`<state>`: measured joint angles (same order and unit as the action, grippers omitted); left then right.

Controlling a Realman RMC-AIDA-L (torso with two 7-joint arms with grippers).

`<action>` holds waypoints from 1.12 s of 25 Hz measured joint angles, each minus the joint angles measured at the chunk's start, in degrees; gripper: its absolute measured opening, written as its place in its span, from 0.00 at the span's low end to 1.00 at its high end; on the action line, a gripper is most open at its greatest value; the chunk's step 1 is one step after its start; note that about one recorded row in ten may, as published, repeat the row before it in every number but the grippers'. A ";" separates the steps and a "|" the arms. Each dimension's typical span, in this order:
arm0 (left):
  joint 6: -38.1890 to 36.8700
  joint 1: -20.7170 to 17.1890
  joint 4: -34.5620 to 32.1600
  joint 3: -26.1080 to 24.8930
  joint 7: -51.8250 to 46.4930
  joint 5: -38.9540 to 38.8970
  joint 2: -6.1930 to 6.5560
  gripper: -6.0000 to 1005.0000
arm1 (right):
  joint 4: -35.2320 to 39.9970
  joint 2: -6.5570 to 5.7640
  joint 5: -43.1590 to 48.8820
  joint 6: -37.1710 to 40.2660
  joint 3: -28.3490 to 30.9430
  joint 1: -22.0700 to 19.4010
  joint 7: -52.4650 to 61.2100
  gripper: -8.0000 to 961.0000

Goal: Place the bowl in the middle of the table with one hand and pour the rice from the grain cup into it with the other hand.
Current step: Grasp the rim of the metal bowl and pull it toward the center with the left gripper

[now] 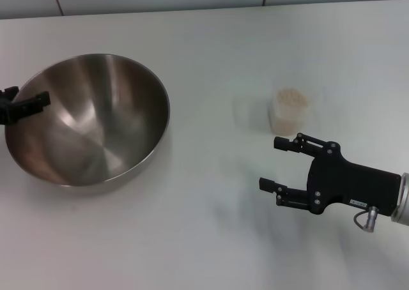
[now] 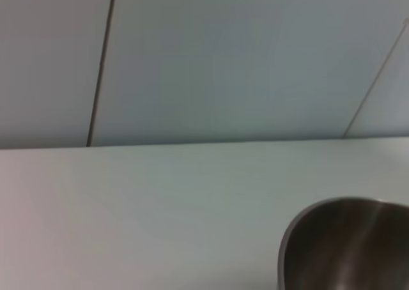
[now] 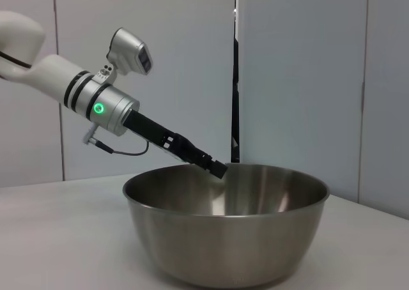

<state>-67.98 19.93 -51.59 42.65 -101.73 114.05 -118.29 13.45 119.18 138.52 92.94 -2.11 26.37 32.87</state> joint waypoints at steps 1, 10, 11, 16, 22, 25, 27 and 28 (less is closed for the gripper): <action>-0.01 -0.06 -0.31 0.25 -0.38 0.31 0.00 0.68 | 0.00 0.00 -0.05 -0.02 0.00 0.00 0.00 0.82; -0.03 -0.05 -0.62 0.53 -0.81 0.72 -0.01 0.67 | 0.00 0.00 -0.52 -0.04 0.01 0.00 0.00 0.82; -0.04 -0.05 -0.62 0.53 -0.81 0.74 -0.02 0.67 | 0.00 0.00 -0.53 -0.04 0.01 0.00 0.00 0.82; -0.43 -0.05 -0.73 0.57 -0.38 0.77 0.02 0.66 | 0.00 0.00 -0.62 -0.04 0.00 0.00 0.00 0.82; -0.93 -0.05 -1.03 0.59 -0.26 1.23 0.15 0.66 | 0.00 0.00 -0.63 -0.04 0.00 0.00 0.00 0.82; -0.97 -0.03 -1.15 0.59 -0.42 1.26 0.16 0.54 | 0.00 0.00 -0.63 -0.05 0.00 0.00 -0.03 0.82; -1.07 0.25 -1.23 0.59 -0.70 1.95 0.17 0.45 | 0.00 0.00 -0.63 -0.04 0.00 0.00 -0.16 0.82; -1.06 0.35 -1.23 0.59 -0.77 2.13 0.17 0.40 | 0.00 0.00 -0.63 -0.05 0.00 0.00 -0.24 0.82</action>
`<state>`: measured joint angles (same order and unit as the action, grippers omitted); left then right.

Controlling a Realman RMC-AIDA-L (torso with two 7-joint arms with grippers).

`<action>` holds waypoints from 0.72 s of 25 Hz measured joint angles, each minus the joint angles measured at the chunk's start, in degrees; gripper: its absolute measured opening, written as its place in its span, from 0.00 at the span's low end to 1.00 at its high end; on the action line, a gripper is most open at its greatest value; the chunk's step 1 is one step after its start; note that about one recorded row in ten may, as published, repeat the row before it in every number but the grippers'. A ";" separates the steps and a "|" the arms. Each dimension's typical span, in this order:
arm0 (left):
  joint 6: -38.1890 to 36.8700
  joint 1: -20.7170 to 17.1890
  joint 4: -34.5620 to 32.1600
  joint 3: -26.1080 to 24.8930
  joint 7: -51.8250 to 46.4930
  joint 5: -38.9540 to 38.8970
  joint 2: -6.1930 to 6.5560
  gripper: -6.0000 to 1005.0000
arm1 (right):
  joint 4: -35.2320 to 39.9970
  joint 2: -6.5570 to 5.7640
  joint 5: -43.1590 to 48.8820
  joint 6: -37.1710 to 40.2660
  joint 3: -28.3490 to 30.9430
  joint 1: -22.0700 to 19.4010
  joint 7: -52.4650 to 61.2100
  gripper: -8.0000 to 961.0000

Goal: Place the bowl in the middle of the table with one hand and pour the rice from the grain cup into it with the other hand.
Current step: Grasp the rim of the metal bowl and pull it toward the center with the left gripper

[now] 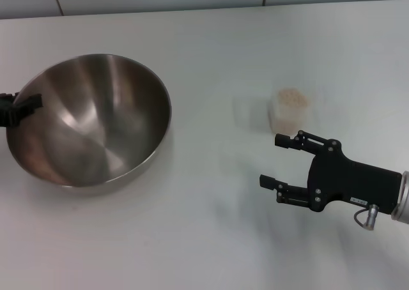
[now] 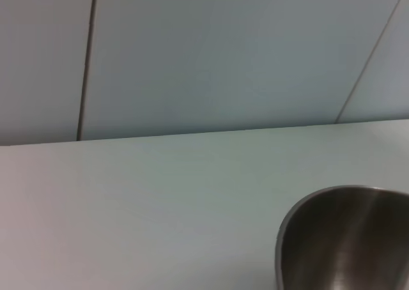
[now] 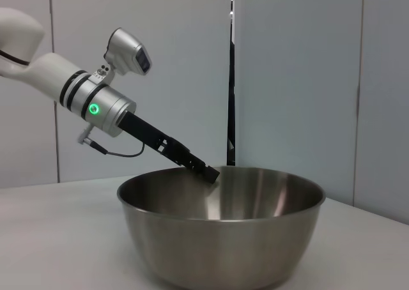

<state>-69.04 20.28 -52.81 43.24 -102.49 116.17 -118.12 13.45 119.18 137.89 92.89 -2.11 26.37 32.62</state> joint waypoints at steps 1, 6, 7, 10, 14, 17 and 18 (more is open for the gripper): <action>0.05 0.04 -0.01 0.00 -0.07 0.01 -0.01 0.36 | 0.00 0.00 0.00 0.00 0.00 0.00 -0.06 0.82; 0.34 0.20 -0.07 0.00 -1.14 0.02 -0.05 0.18 | 0.00 0.00 0.00 0.00 0.00 0.00 -0.07 0.82; 0.34 0.20 -0.07 0.00 -1.14 0.02 -0.05 0.14 | 0.00 0.00 -0.02 0.00 0.00 0.00 -0.08 0.82; 0.68 0.33 -0.67 -0.01 -1.65 0.86 -0.15 0.07 | 0.00 0.00 -0.31 0.00 0.00 0.00 -0.09 0.82; 0.64 0.59 -0.90 -0.01 -1.75 1.36 -0.26 0.06 | 0.00 0.00 -0.60 0.00 0.00 -0.12 -0.11 0.82; 0.45 0.76 -0.90 0.00 -2.23 1.38 -0.27 0.06 | 0.00 0.00 -0.61 -0.02 0.00 -0.19 -0.11 0.82; 0.37 0.87 -0.90 0.00 -2.51 1.38 -0.24 0.05 | -0.01 0.00 -0.62 -0.02 0.00 -0.18 -0.11 0.82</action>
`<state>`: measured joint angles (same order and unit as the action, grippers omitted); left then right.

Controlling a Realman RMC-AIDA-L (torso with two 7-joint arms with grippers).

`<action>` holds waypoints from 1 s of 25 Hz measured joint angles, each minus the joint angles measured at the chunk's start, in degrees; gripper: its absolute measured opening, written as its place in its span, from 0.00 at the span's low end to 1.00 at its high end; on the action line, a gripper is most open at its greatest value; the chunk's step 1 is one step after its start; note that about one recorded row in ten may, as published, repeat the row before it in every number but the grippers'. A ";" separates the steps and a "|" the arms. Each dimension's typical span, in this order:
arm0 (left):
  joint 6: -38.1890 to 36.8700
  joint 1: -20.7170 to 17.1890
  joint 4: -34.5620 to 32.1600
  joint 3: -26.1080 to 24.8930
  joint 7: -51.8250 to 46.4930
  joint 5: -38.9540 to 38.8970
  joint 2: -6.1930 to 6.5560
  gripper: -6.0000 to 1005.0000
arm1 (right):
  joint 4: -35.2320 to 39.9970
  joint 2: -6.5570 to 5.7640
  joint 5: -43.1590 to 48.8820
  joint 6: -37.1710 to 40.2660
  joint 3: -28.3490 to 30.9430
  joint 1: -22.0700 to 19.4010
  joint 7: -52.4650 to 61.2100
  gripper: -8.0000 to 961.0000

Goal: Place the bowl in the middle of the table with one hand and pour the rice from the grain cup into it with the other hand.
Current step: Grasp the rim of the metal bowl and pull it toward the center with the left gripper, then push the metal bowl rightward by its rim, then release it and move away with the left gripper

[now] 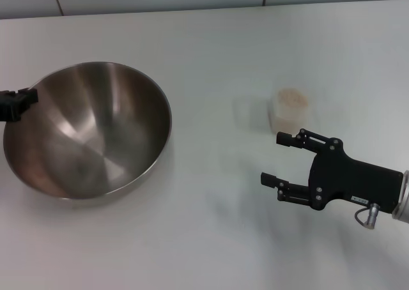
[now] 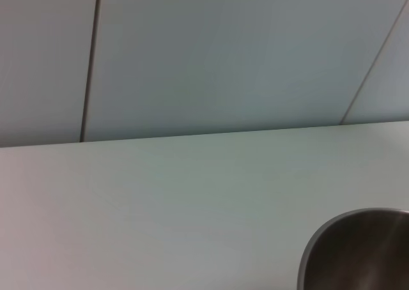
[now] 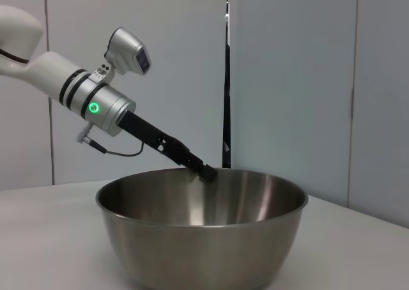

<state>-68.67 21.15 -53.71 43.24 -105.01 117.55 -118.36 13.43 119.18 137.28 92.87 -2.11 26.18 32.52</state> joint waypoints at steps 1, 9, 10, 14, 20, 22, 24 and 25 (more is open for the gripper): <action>-0.06 0.10 0.00 0.00 -0.25 0.00 0.05 0.05 | -0.01 0.00 0.00 -0.01 0.00 0.00 0.00 0.82; -0.38 0.74 0.02 -0.28 -1.90 -0.06 0.26 0.05 | -0.16 0.00 0.00 -0.06 0.00 0.01 0.00 0.82; -0.60 0.90 0.02 -0.43 -2.09 -0.20 0.28 0.05 | -0.16 0.00 0.00 -0.06 0.00 0.01 0.00 0.82; -2.66 2.23 0.02 -1.69 -2.51 -1.30 0.30 0.06 | -0.17 0.00 0.00 -0.36 0.00 0.09 0.00 0.82; -5.83 4.57 -0.16 -2.89 -3.92 -3.46 0.31 0.06 | -0.16 0.00 -0.03 -0.56 0.00 0.17 0.00 0.82; -6.42 6.08 -0.33 -2.14 -4.71 -4.47 0.14 0.06 | -0.16 0.00 -0.05 -0.59 0.00 0.18 0.00 0.82; -6.37 7.28 -0.01 -1.18 -4.91 -4.77 -0.02 0.06 | -0.16 0.00 -0.07 -0.60 0.00 0.19 0.00 0.82; -6.10 8.05 0.46 -0.64 -4.93 -4.85 -0.12 0.06 | -0.16 0.00 -0.07 -0.60 0.00 0.19 0.00 0.82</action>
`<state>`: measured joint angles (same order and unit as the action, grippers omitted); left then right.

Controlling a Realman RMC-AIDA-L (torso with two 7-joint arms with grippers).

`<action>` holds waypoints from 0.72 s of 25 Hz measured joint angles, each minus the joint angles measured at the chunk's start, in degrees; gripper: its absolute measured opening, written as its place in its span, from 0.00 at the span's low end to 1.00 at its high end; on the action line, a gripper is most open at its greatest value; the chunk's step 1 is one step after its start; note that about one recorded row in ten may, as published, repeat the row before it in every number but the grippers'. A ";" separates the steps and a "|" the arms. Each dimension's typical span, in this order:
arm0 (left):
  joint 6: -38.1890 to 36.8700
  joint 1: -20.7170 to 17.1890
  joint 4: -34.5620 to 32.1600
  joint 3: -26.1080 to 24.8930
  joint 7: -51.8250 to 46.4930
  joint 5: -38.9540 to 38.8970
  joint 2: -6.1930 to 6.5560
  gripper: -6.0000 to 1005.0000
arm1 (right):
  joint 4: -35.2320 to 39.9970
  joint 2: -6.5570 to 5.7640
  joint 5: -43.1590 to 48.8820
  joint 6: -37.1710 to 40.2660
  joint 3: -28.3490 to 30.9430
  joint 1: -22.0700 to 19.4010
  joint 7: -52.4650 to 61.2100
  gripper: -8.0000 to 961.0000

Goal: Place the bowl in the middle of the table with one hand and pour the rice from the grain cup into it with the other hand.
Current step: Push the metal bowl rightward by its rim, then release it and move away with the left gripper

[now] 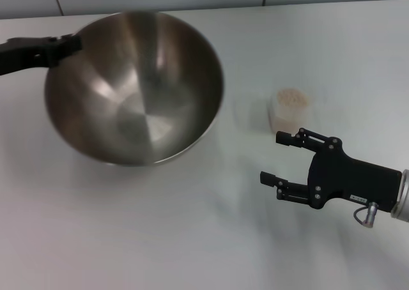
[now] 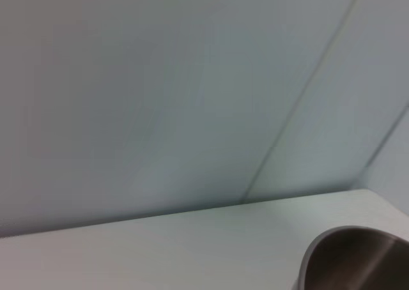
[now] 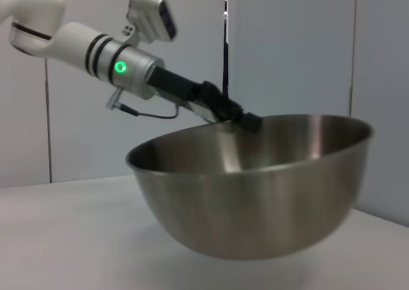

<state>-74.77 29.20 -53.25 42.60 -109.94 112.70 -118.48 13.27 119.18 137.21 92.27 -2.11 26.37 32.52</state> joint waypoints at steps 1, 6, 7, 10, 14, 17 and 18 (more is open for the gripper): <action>0.28 0.64 0.50 0.34 0.03 -0.08 -0.07 0.06 | 0.00 0.00 0.00 0.00 0.00 0.00 0.00 0.82; 2.96 4.85 5.75 1.84 1.15 -0.18 -0.10 0.07 | 0.00 0.00 -0.01 0.00 0.00 0.00 0.00 0.82; 3.72 5.47 6.61 2.39 1.47 -0.18 -0.09 0.07 | 0.00 0.00 -0.01 0.00 0.00 0.00 0.00 0.82; 6.08 6.41 8.09 4.57 2.04 -0.19 -0.15 0.07 | 0.01 0.00 -0.01 0.00 0.00 0.00 0.00 0.82; 9.14 7.10 9.56 7.79 2.10 -0.66 -0.20 0.07 | 0.08 0.00 -0.02 0.01 0.00 0.07 0.00 0.82; 11.04 7.73 11.24 9.23 2.17 -0.89 -0.28 0.07 | 0.09 -0.03 -0.02 0.00 0.00 0.09 0.00 0.82; 11.04 7.73 11.24 9.23 2.17 -0.89 -0.28 0.08 | 0.09 -0.05 -0.04 0.00 0.00 0.10 0.00 0.82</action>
<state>-63.73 36.93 -42.01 51.83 -107.77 111.81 -118.76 13.37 119.13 137.16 92.28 -2.11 26.47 32.52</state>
